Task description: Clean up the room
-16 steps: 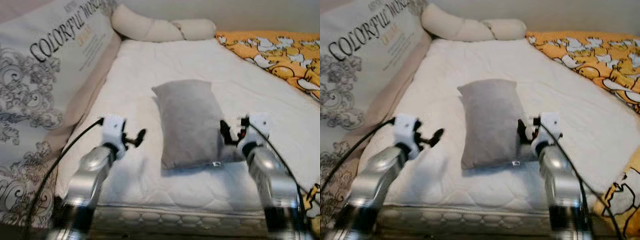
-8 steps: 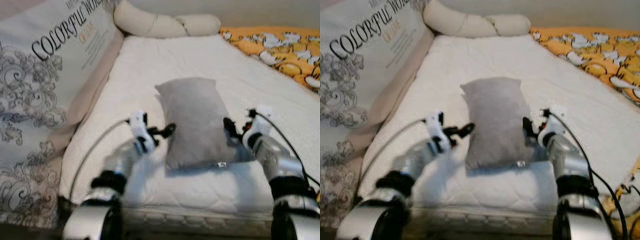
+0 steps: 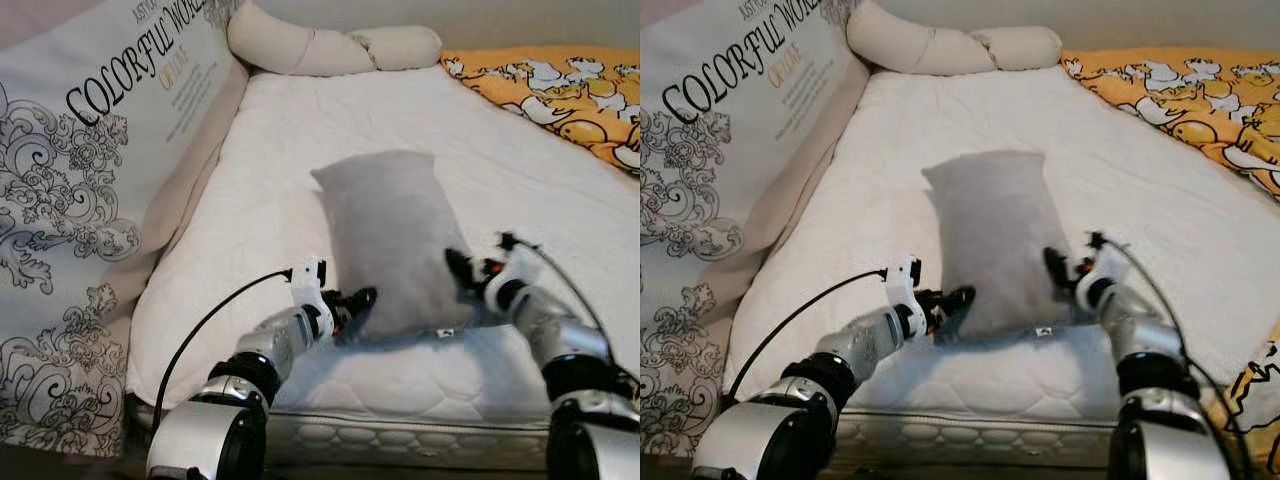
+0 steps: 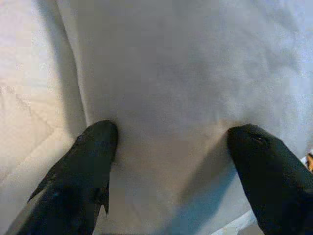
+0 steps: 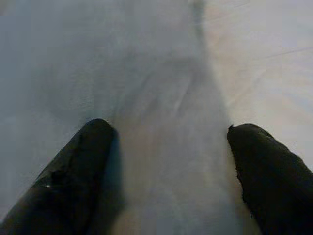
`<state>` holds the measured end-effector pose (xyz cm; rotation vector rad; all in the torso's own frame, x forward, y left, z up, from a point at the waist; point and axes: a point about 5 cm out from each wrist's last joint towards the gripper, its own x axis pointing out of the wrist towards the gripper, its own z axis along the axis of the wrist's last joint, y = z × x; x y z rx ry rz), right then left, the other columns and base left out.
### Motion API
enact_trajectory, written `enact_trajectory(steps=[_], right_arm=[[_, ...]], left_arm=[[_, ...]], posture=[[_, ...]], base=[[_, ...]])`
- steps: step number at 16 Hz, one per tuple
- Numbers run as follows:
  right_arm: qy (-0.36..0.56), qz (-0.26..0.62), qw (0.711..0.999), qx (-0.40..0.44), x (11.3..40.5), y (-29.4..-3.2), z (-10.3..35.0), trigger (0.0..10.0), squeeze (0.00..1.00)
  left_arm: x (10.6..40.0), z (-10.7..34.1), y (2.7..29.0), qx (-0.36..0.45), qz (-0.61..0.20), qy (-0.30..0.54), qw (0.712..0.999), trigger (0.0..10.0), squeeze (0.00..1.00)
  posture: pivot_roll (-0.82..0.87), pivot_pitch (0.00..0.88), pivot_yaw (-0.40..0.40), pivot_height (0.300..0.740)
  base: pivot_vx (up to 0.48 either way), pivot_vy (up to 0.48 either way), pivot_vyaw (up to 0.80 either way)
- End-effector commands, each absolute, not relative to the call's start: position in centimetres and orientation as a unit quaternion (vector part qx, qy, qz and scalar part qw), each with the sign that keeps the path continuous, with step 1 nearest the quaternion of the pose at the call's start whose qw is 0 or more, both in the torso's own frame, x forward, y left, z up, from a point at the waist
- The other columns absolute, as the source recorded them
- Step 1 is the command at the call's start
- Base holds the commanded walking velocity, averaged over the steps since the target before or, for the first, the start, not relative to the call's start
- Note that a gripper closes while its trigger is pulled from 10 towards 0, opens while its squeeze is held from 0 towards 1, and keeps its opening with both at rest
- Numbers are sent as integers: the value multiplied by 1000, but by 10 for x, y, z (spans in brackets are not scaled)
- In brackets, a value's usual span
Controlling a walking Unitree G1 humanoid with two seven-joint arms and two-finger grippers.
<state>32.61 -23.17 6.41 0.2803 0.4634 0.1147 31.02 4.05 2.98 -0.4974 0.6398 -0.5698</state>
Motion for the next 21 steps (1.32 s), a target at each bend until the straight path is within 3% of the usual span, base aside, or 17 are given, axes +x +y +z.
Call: enact_trajectory(steps=[1,13,17,21], right_arm=[[234,76,959,142,326,-224,62,0,0],[260,121,954,89,325,-199,56,0,0],[234,133,957,104,331,-186,65,0,0],[176,197,957,122,336,-164,101,0,0]], left_arm=[[306,38,10,-244,-307,304,868,0,0],[312,48,0,-169,-338,283,882,0,0],[321,52,18,-147,-334,270,891,0,0],[347,81,51,-161,-327,194,911,0,0]], posture=[[-205,0,93,740],[-192,0,90,740],[-173,0,90,740],[-145,0,83,740]], base=[[0,0,0],[0,0,0],[0,0,0],[0,0,0]])
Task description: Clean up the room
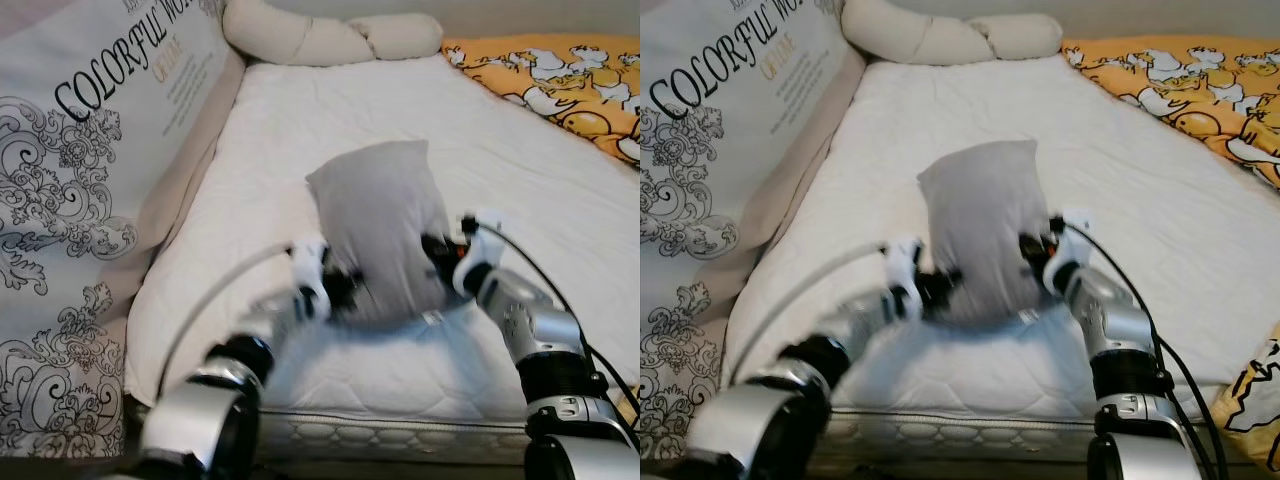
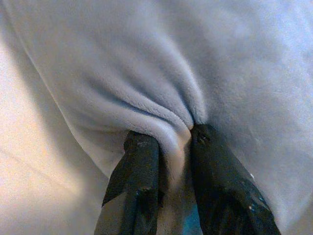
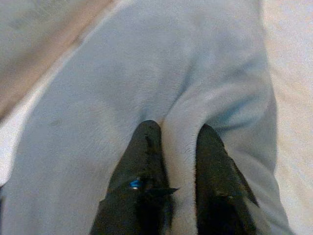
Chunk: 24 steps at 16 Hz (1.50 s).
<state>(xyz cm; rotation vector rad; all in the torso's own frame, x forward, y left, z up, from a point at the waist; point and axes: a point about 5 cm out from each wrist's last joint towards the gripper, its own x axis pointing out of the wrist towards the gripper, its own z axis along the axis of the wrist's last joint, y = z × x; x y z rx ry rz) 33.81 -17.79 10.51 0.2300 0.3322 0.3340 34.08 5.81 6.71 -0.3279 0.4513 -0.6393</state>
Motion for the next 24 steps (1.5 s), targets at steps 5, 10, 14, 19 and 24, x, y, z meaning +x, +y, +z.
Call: enact_trajectory(steps=[5,10,14,19,24], right_arm=[[138,293,940,102,309,-152,138,0,0],[176,364,913,57,279,-161,138,0,0],[232,367,901,13,266,-181,130,0,0],[285,291,913,-1,268,-207,116,10000,1000],[272,211,938,26,277,-239,123,10000,1000]], left_arm=[[345,137,91,-125,-365,96,918,0,0],[293,134,111,-60,-385,134,911,0,0],[266,137,107,-47,-392,169,903,0,0],[275,141,122,-19,-372,162,914,10000,1000],[305,145,143,-10,-287,126,950,10000,1000]], posture=[[-124,0,70,740],[-112,0,70,740],[-105,0,63,740],[-110,0,70,740],[-114,0,72,740]], base=[[0,0,0],[0,0,0],[0,0,0],[0,0,0],[0,0,0]])
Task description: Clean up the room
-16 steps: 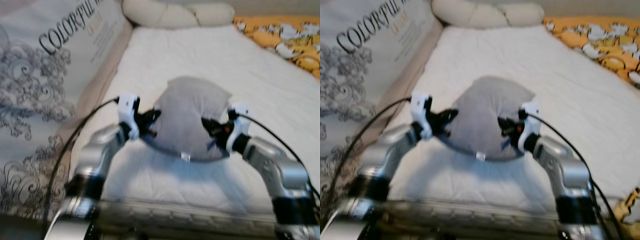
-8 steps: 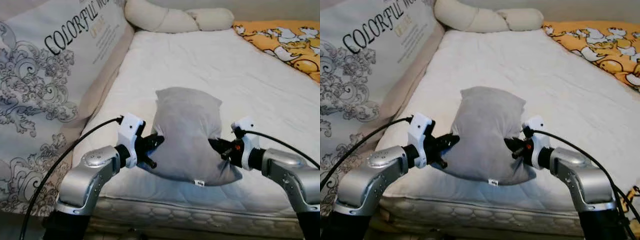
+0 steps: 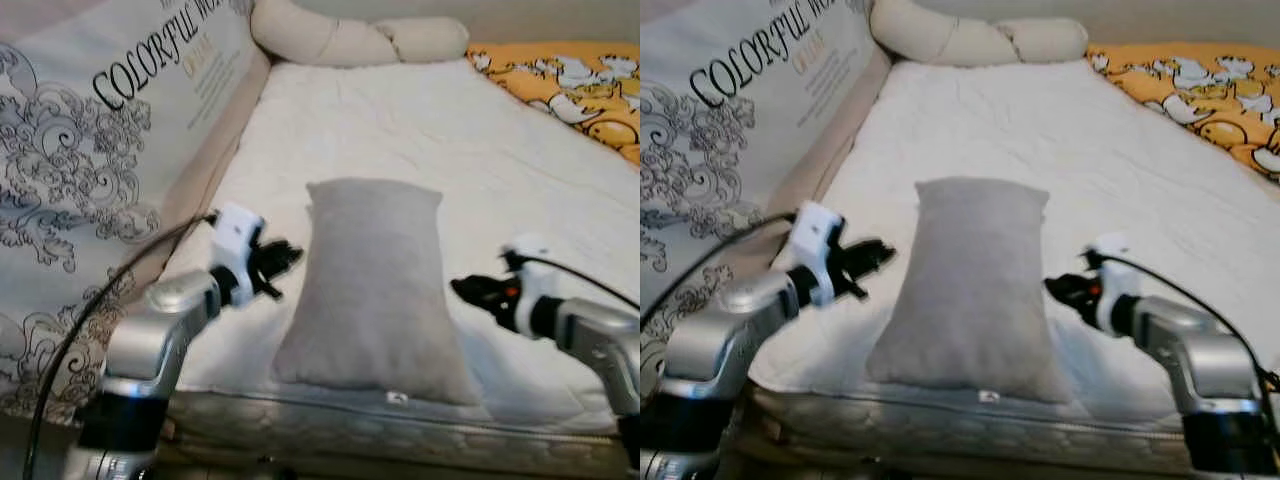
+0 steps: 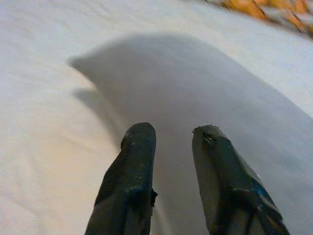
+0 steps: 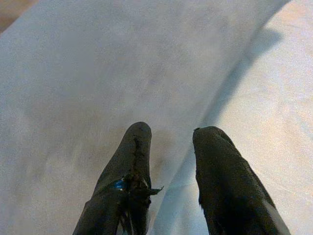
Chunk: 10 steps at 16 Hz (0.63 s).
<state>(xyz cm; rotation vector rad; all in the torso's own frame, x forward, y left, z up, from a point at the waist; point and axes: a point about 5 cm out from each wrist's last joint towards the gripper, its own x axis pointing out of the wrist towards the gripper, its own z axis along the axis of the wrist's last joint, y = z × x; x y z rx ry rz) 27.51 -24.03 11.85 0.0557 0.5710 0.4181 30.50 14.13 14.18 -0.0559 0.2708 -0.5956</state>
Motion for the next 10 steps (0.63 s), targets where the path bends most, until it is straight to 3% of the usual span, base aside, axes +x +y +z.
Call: enact_trajectory(steps=[1,5,8,10], right_arm=[[263,182,945,67,282,-242,121,10000,1000],[221,125,957,140,296,-236,101,10000,1000],[208,83,953,205,302,-235,87,10000,1000],[206,76,954,204,305,-234,83,10000,1000]], left_arm=[[319,149,142,-55,-265,105,957,10000,1000],[336,133,132,-152,-251,119,949,10000,1000],[342,109,135,-181,-222,153,946,10000,1000],[342,97,134,-162,-228,177,944,10000,1000]], posture=[[-123,0,76,740],[-118,0,75,740],[-113,0,80,740],[-109,0,79,740]], base=[[0,0,0],[0,0,0],[0,0,0],[0,0,0]])
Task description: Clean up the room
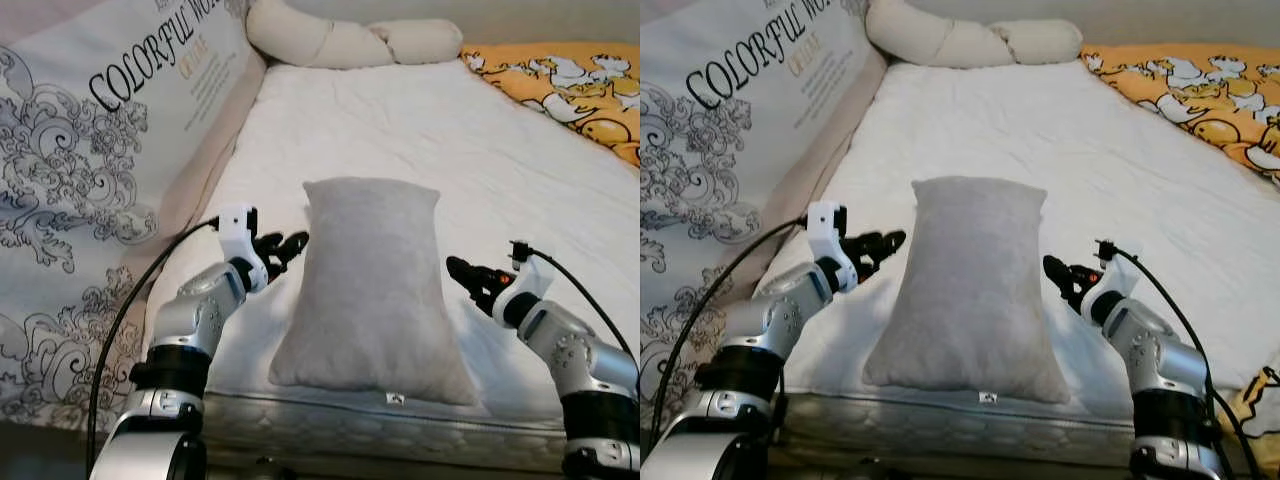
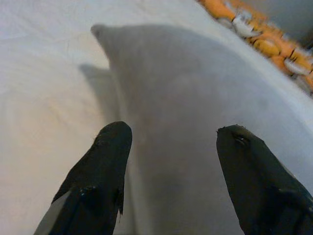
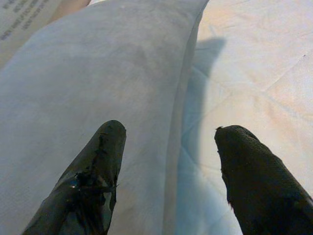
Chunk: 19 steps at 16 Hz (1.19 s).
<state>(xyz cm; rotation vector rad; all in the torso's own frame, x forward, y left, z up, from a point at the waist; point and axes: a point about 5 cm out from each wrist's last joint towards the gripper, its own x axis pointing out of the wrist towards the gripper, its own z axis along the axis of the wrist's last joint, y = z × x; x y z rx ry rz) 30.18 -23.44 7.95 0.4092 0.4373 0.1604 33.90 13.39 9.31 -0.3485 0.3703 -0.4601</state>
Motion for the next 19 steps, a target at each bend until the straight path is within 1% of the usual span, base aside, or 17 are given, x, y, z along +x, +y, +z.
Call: enact_trajectory(steps=[1,2,3,4,5,6,7,8,9,11,12,13,14,16,18,19], right_arm=[[205,77,958,187,306,-233,80,10000,1000],[197,70,961,179,310,-234,78,10000,1000],[184,61,957,217,314,-234,74,10000,0],[191,59,948,248,315,-234,69,10000,0],[193,87,941,263,313,-228,64,10000,0],[204,102,936,270,311,-225,60,10000,0],[231,140,913,307,306,-214,51,10000,0],[251,157,897,327,303,-209,45,10000,0],[269,158,888,337,302,-205,39,10000,0],[278,163,888,329,302,-198,33,10000,0],[281,176,880,340,302,-188,32,9843,0],[289,178,878,338,303,-184,30,6431,0],[293,181,877,335,302,-182,29,0,0],[302,187,874,330,302,-178,27,0,0],[307,191,880,307,302,-175,25,0,0],[303,185,882,311,303,-175,26,0,0]], left_arm=[[342,92,134,-133,-236,179,946,10000,1000],[342,86,133,-161,-233,182,942,10000,1000],[343,85,130,-258,-238,167,921,10000,514],[344,84,129,-292,-237,144,915,10000,59],[341,77,125,-297,-245,154,910,10000,0],[339,74,122,-297,-253,165,906,10000,0],[332,63,107,-294,-287,208,887,10000,0],[327,59,97,-292,-312,220,877,10000,0],[324,55,90,-285,-326,232,871,10000,0],[316,44,80,-280,-332,265,861,10000,0],[310,36,70,-257,-341,280,860,4706,0],[308,35,65,-255,-344,291,855,3529,0],[308,34,64,-251,-344,295,855,2039,0],[309,34,60,-243,-347,294,857,0,0],[310,34,60,-233,-341,296,861,0,0],[310,34,59,-227,-346,294,862,0,0]], posture=[[-111,0,81,740],[-116,0,84,740],[-116,0,85,740],[-114,0,85,740],[-113,0,85,740],[-113,0,85,740],[-107,0,82,740],[-106,0,82,740],[-104,0,81,740],[-104,0,80,740],[-109,0,80,740],[-109,0,78,740],[-107,0,74,740],[-104,0,68,740],[-102,0,66,740],[-102,0,65,740]], base=[[0,0,0],[0,0,0],[0,0,0],[0,0,0],[0,0,0],[0,0,0],[0,0,0],[0,0,0],[0,0,0],[0,0,0],[0,0,0],[0,0,0],[0,0,0],[0,0,0],[0,0,0],[0,0,0]])
